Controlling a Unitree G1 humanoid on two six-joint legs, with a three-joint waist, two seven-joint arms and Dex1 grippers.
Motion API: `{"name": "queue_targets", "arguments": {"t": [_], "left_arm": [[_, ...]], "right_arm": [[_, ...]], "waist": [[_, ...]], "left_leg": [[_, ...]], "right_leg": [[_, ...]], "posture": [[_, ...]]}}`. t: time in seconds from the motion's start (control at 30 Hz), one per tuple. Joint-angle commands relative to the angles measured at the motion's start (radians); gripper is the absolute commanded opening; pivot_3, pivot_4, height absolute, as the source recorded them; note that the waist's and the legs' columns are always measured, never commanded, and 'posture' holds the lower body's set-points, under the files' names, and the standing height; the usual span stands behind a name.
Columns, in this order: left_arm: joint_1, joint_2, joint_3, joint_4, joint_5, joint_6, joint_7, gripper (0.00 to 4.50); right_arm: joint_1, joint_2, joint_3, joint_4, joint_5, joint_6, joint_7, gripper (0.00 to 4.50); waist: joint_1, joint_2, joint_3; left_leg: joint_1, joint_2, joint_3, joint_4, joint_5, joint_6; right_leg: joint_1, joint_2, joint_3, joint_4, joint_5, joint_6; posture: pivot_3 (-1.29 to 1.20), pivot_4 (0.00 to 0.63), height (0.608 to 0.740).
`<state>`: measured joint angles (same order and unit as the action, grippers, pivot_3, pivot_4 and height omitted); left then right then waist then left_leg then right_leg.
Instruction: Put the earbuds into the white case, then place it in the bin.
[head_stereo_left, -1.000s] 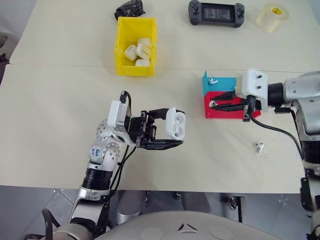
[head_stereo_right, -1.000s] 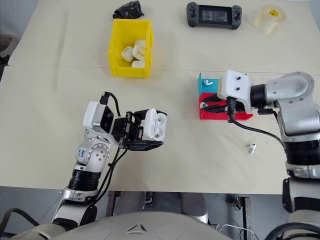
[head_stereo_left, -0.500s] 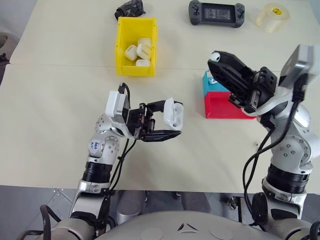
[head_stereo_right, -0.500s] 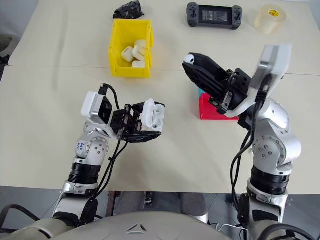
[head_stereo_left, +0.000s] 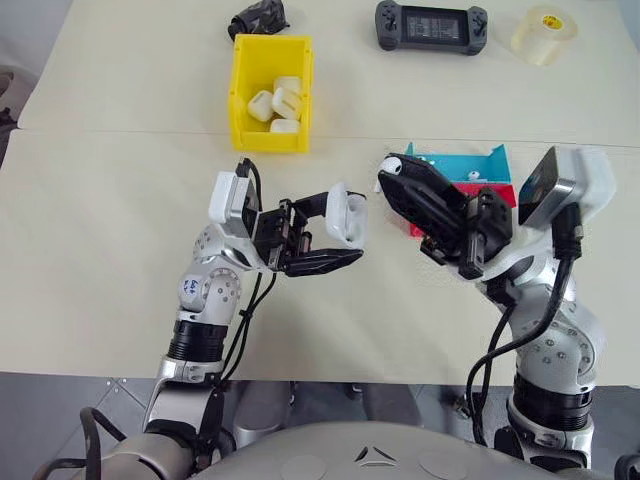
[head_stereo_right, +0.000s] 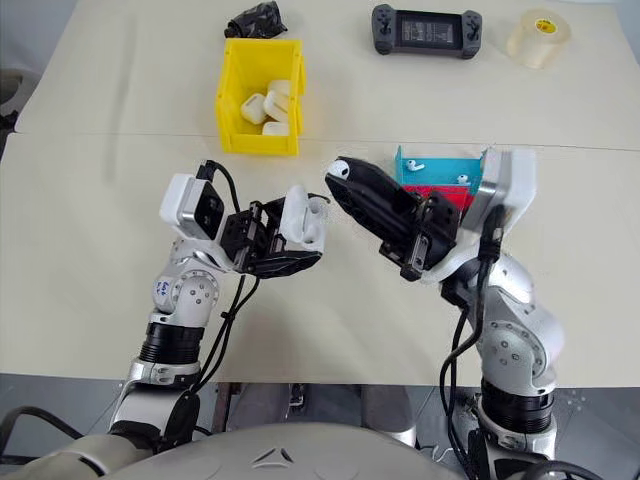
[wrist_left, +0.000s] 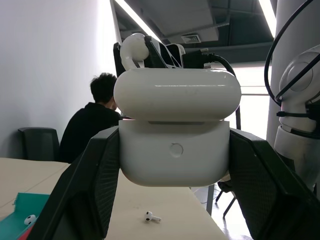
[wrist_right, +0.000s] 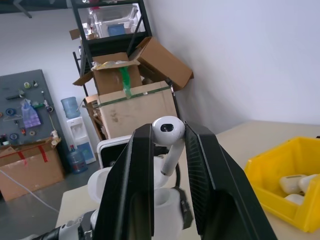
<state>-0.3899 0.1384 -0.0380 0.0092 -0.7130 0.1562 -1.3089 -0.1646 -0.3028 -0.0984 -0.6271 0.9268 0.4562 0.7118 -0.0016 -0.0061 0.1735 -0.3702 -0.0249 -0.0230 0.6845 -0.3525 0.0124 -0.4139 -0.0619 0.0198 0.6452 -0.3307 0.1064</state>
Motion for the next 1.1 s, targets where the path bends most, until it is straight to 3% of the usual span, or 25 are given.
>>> {"name": "queue_targets", "arguments": {"t": [0.03, 0.6, 1.1], "left_arm": [[-0.018, -0.004, -0.002, -0.048, -0.027, 0.011, 0.004, 2.81], [-0.026, -0.002, -0.006, -0.061, -0.026, 0.034, -0.002, 2.81], [-0.05, -0.006, -0.004, -0.039, -0.015, 0.018, -0.012, 2.81]], "right_arm": [[0.016, 0.007, 0.032, -0.043, -0.017, -0.043, 0.005, 0.51], [0.053, 0.02, 0.137, 0.03, -0.131, -0.156, 0.036, 0.51], [0.019, -0.05, 0.167, 0.148, -0.235, -0.198, 0.113, 0.51]], "waist": [[0.0, 0.0, 0.0], [0.0, 0.0, 0.0], [0.0, 0.0, 0.0]], "left_leg": [[0.0, 0.0, 0.0, 0.0, 0.0, 0.0], [0.0, 0.0, 0.0, 0.0, 0.0, 0.0], [0.0, 0.0, 0.0, 0.0, 0.0, 0.0]], "right_leg": [[0.0, 0.0, 0.0, 0.0, 0.0, 0.0], [0.0, 0.0, 0.0, 0.0, 0.0, 0.0], [0.0, 0.0, 0.0, 0.0, 0.0, 0.0]], "posture": [[0.0, 0.15, 0.74], [0.0, 0.15, 0.74], [0.0, 0.15, 0.74]]}}
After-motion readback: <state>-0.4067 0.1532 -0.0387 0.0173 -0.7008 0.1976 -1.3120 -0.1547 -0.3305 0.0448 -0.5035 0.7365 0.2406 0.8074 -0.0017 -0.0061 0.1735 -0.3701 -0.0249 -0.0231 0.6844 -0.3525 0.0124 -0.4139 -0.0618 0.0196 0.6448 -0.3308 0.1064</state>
